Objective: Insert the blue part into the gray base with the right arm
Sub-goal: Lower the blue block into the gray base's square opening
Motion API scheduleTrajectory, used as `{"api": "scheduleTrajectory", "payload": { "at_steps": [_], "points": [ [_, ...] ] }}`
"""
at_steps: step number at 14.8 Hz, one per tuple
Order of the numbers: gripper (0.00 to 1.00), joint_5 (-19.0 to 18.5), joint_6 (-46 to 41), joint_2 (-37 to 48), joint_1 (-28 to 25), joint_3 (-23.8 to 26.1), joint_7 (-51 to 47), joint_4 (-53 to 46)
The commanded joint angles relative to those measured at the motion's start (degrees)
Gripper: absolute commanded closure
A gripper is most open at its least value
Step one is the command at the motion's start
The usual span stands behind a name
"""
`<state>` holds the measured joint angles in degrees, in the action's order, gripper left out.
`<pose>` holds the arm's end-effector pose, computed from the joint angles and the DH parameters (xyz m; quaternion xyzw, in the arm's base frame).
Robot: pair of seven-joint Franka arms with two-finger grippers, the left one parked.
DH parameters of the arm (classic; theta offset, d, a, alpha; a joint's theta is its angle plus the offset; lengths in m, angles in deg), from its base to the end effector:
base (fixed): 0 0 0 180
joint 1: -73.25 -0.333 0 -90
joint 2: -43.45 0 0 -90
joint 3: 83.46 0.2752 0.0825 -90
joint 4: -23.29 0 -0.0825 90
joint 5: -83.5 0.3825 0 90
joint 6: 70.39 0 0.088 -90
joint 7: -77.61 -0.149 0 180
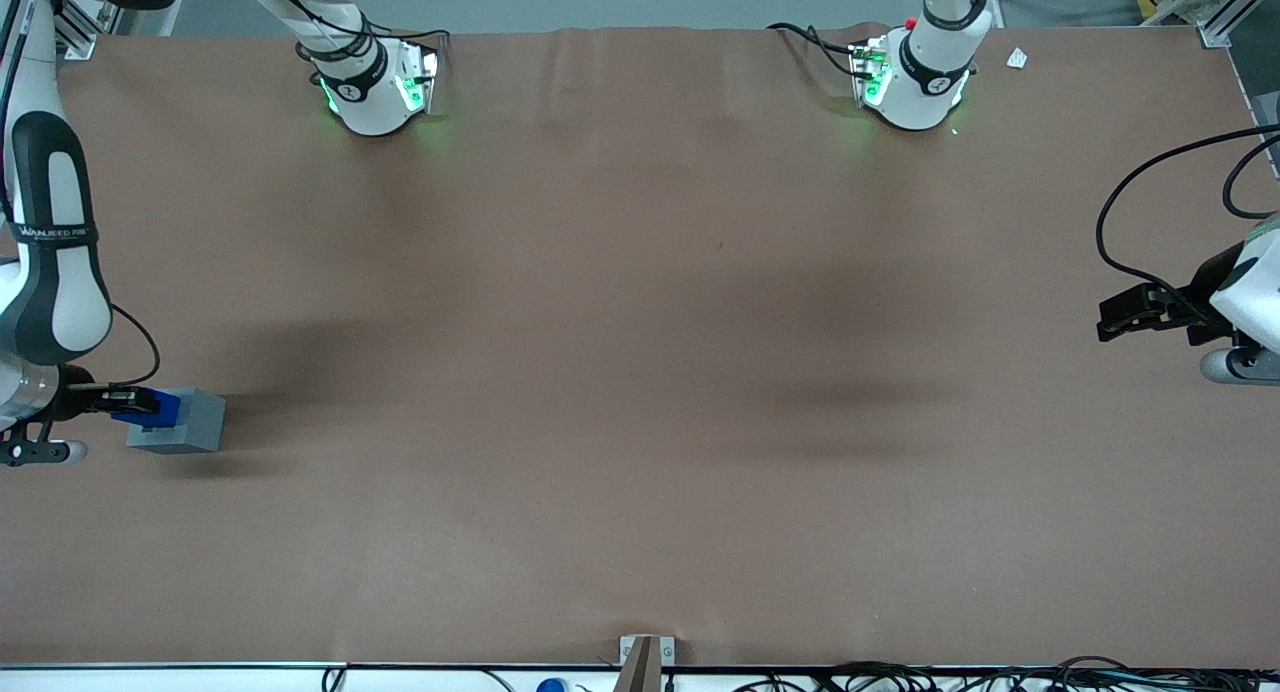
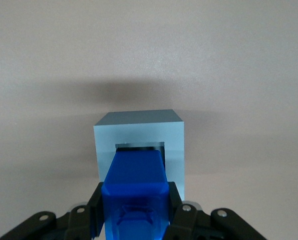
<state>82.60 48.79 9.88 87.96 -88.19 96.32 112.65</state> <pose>0.6281 -0.2187 0.2248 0.9990 0.0038 -0.0398 0.0177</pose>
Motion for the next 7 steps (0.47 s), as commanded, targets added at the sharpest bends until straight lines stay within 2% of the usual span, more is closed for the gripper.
{"api": "scheduleTrajectory", "payload": {
  "at_steps": [1, 7],
  "points": [
    [0.97, -0.7, -0.2, -1.5, 1.1, 0.8, 0.8, -1.6],
    [0.96, -0.7, 0.0, -2.4, 1.4, 0.8, 0.6, -1.9]
  ]
}}
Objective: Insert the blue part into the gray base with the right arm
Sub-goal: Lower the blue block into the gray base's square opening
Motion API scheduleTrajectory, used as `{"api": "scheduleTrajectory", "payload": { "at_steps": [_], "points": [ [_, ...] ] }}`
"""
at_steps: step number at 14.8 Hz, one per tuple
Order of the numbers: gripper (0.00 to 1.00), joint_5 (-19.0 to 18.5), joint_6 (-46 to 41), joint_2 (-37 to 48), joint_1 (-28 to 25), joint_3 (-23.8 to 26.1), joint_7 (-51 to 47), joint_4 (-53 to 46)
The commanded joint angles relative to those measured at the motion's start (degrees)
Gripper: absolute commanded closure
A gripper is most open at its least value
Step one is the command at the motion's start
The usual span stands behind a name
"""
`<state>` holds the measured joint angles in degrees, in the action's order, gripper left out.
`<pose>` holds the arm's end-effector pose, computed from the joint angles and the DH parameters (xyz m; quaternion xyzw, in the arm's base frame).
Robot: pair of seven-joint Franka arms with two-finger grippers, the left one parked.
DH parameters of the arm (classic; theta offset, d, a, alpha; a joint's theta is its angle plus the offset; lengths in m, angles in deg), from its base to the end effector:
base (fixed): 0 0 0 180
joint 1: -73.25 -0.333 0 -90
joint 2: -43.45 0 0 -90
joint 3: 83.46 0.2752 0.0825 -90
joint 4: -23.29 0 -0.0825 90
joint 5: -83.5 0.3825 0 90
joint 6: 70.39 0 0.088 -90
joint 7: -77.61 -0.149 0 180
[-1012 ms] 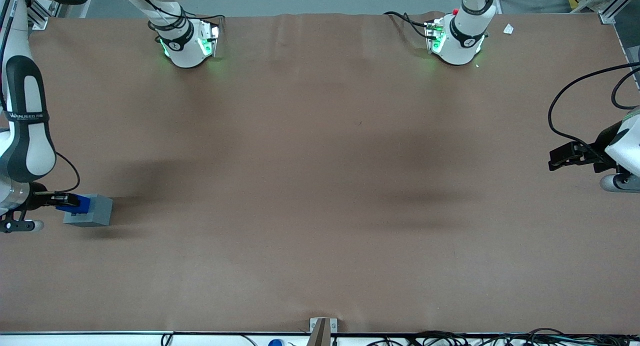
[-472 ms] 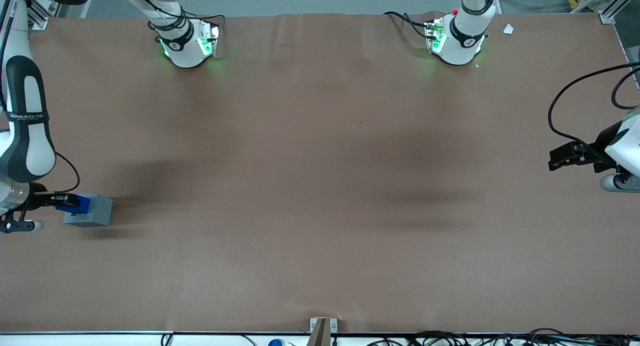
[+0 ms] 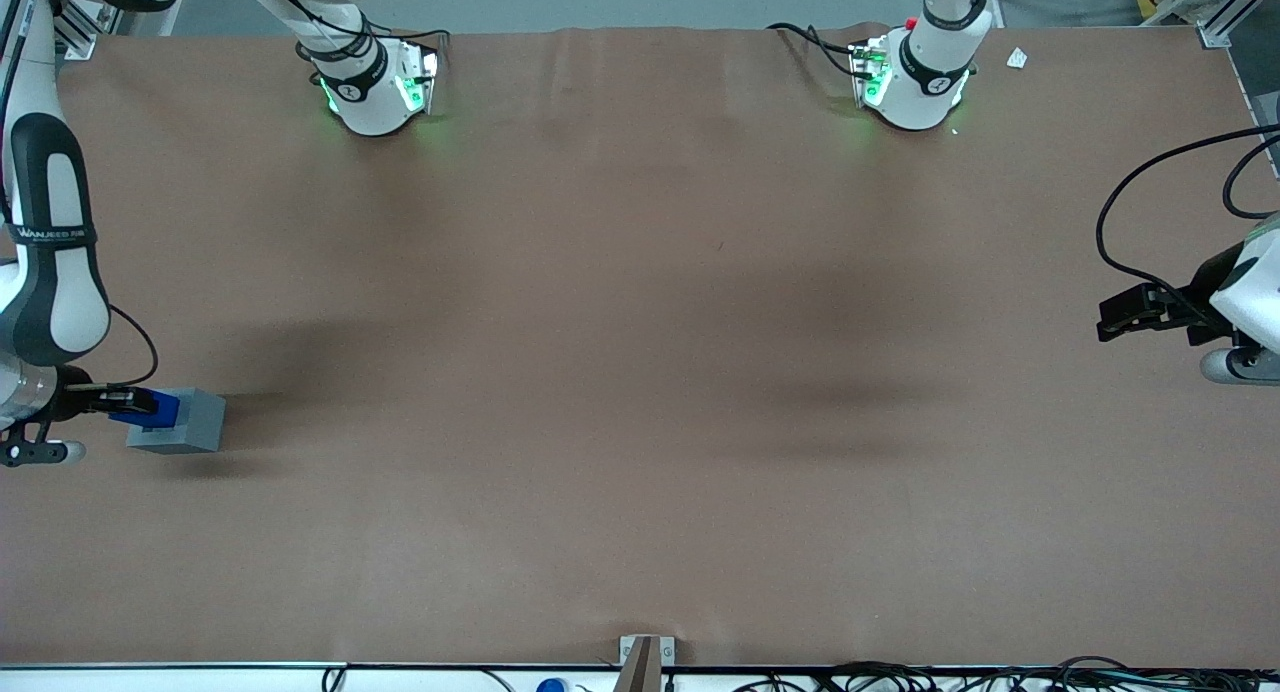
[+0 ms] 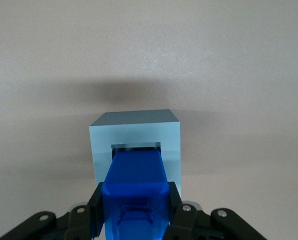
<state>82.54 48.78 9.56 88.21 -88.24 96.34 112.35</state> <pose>0.6278 -0.2223 0.2234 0.9990 0.0018 -0.0404 0.0184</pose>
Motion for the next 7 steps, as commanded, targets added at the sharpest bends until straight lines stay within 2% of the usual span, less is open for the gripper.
{"api": "scheduleTrajectory", "payload": {
  "at_steps": [1, 7],
  "points": [
    [0.96, -0.6, 0.3, -2.3, 1.1, 0.8, 0.6, -1.7],
    [0.95, -0.2, 1.1, -3.0, 0.9, 0.8, 0.3, -1.7]
  ]
}}
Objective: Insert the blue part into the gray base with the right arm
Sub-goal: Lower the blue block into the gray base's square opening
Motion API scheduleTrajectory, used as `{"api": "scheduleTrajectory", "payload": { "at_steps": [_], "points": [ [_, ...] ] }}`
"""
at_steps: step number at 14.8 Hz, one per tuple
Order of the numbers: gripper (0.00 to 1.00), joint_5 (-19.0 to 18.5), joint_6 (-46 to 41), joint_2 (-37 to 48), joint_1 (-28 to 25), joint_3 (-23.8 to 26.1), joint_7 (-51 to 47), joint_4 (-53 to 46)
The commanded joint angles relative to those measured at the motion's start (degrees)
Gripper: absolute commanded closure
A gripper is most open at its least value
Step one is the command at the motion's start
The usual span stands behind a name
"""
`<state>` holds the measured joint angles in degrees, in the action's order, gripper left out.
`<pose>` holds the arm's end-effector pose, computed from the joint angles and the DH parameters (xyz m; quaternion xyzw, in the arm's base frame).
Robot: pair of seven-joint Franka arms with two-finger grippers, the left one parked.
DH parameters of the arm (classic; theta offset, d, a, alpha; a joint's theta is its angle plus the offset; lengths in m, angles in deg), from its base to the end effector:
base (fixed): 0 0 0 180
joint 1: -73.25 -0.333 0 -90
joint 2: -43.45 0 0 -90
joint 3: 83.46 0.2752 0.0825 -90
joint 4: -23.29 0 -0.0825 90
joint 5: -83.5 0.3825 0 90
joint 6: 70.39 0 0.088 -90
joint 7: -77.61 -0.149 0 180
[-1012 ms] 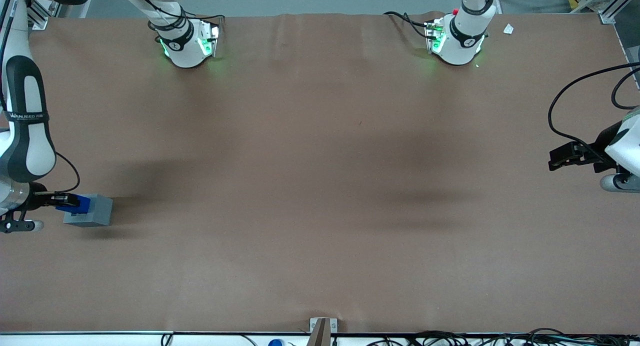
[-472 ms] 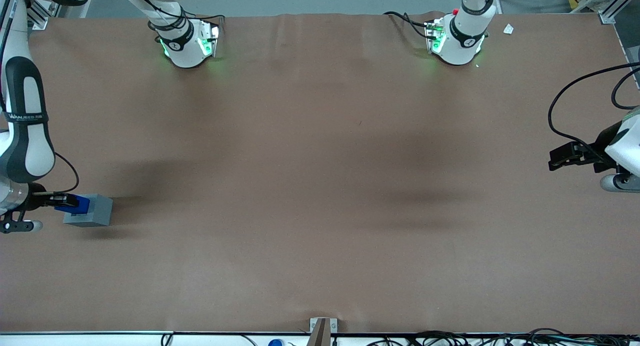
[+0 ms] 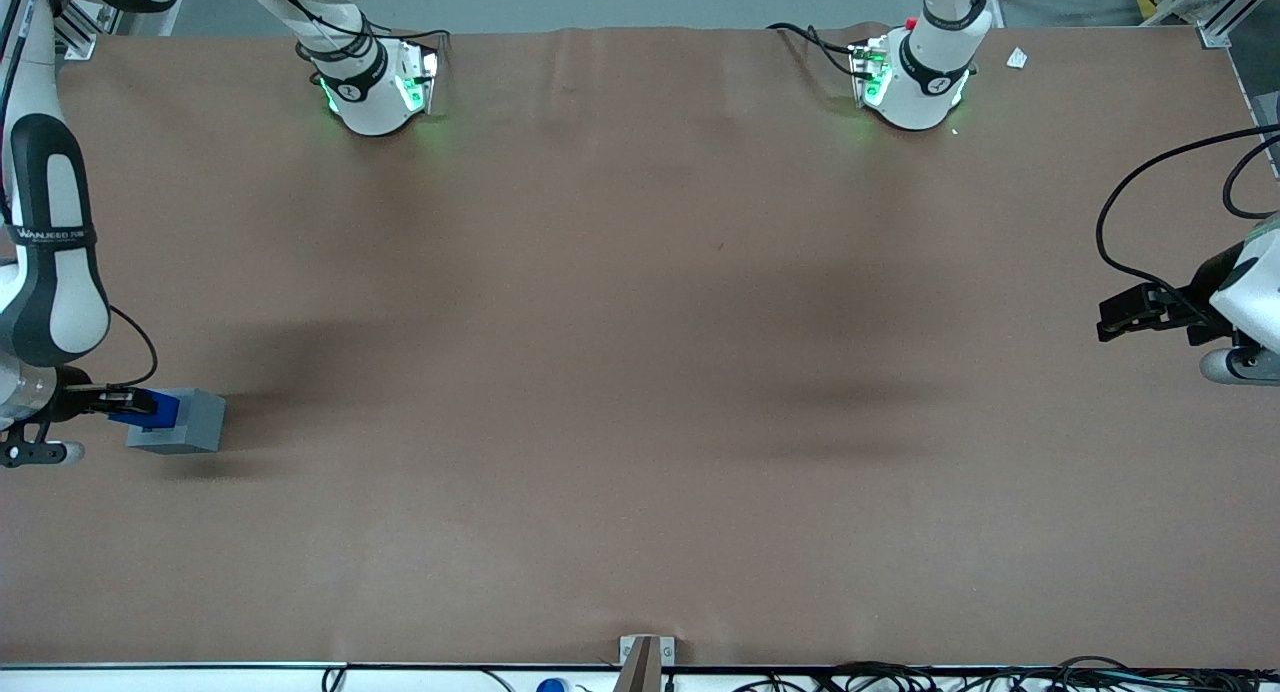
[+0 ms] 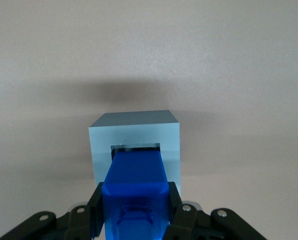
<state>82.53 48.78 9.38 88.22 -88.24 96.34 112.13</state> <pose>0.6285 -0.2226 0.2230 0.9990 0.0019 -0.0401 0.0186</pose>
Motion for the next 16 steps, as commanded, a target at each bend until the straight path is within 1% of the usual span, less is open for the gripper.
{"api": "scheduleTrajectory", "payload": {
  "at_steps": [1, 8, 10, 11, 12, 13, 14, 16],
  "points": [
    [0.95, -0.2, 1.2, -2.9, 0.9, 0.8, 0.3, -1.5],
    [0.93, 0.4, 2.5, -3.3, 0.4, 0.8, 0.2, -1.4],
    [0.87, 0.4, 2.5, -3.2, 0.3, 0.9, 0.2, -1.4],
    [0.75, 0.4, 2.4, -3.2, 0.3, 0.9, 0.2, -1.4],
    [0.53, 0.4, 2.4, -3.2, 0.3, 0.9, 0.2, -1.4],
    [0.27, 0.4, 2.5, -3.2, 0.3, 0.9, 0.2, -1.4],
    [0.00, 0.4, 2.4, -3.2, 0.3, 0.9, 0.2, -1.4],
    [0.00, 0.4, 2.3, -3.0, 0.3, 0.9, 0.0, -1.5]
  ]
}}
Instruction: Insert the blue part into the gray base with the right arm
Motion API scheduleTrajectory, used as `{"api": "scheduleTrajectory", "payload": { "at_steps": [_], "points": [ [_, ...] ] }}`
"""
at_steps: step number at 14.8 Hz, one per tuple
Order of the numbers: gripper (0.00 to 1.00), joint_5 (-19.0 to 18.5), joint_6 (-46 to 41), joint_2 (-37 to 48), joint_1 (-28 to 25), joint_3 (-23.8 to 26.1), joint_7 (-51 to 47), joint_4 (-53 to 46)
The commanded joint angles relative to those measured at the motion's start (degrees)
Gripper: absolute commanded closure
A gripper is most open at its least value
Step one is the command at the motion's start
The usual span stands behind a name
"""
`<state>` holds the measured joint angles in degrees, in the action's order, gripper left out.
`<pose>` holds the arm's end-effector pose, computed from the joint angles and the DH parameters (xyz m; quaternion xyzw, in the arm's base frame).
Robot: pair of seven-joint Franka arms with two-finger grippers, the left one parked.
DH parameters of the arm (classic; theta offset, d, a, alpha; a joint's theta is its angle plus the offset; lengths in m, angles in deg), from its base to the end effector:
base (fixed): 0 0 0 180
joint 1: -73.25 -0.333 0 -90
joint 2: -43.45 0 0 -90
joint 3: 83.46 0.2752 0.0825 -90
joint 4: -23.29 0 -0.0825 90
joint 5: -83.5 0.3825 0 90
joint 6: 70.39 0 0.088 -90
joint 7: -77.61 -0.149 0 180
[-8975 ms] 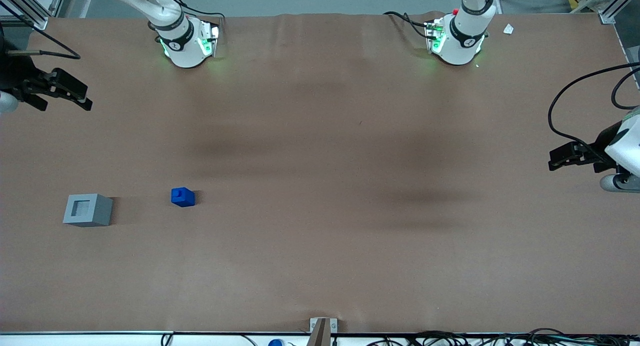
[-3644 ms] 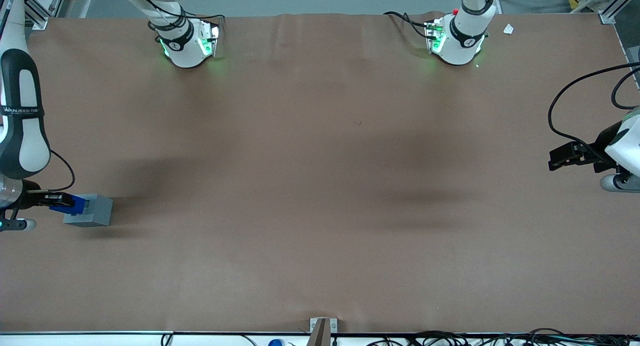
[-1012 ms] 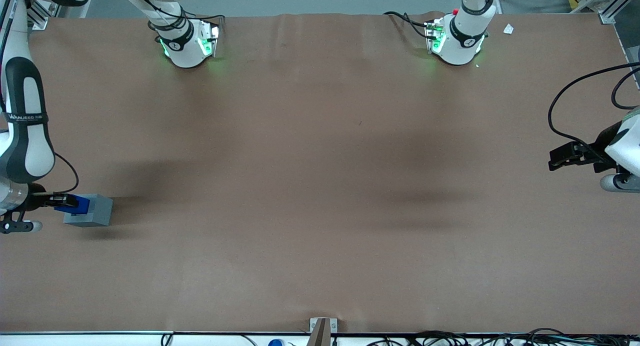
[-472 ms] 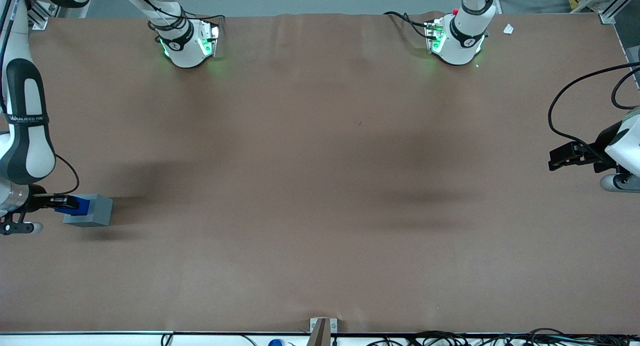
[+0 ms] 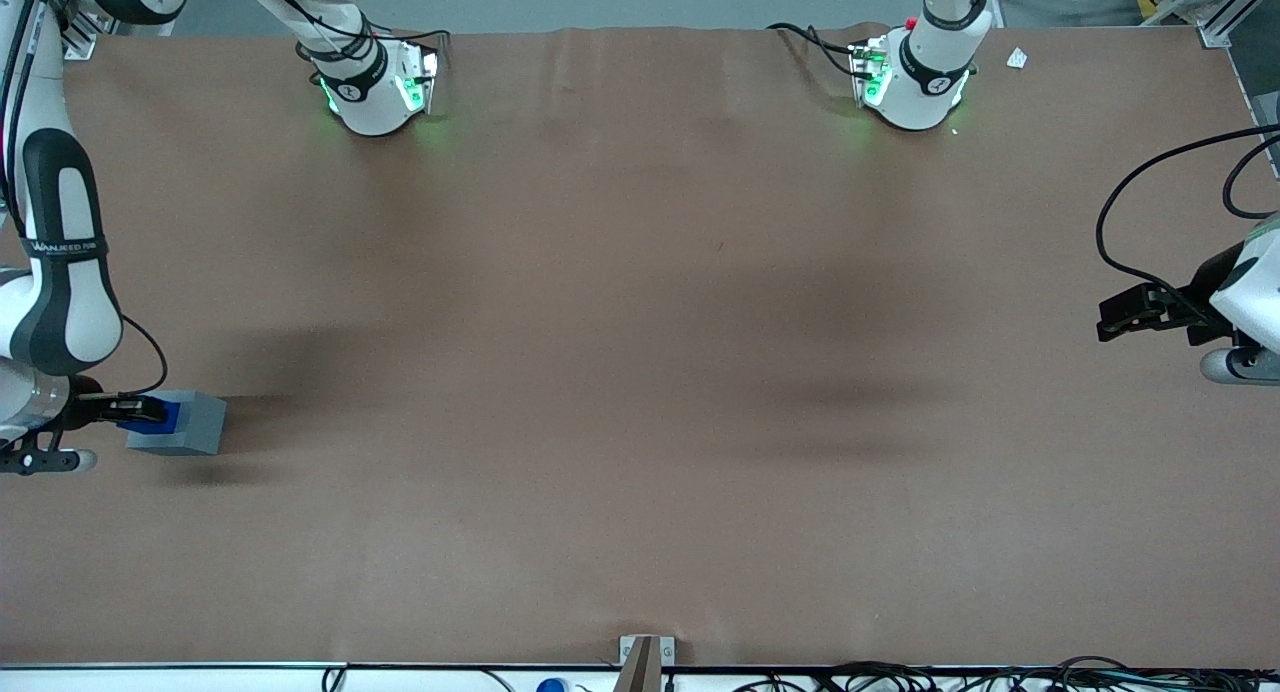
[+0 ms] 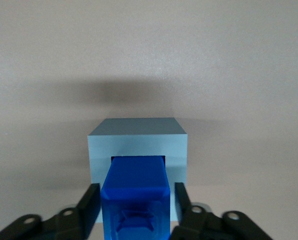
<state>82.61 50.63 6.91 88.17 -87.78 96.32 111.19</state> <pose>0.6349 -0.2186 0.2038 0.9991 0.0063 -0.0369 0.0181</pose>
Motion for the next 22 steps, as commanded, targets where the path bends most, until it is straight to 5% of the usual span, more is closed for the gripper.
{"api": "scheduleTrajectory", "payload": {
  "at_steps": [1, 5, 12, 18, 22],
  "points": [
    [0.00, 0.2, 0.3, -0.5, 0.3, 0.5, 0.0, -0.5],
    [0.00, 0.3, -1.3, 1.2, 0.1, 0.5, 0.1, -0.5],
    [0.00, 0.4, -17.2, 13.7, -0.8, 1.0, -0.5, -5.8],
    [0.00, 0.5, -30.8, 27.0, -9.2, 1.0, -10.8, -5.7],
    [0.00, 3.8, -34.9, 32.5, -13.5, 1.0, -15.5, -4.3]
  ]
}}
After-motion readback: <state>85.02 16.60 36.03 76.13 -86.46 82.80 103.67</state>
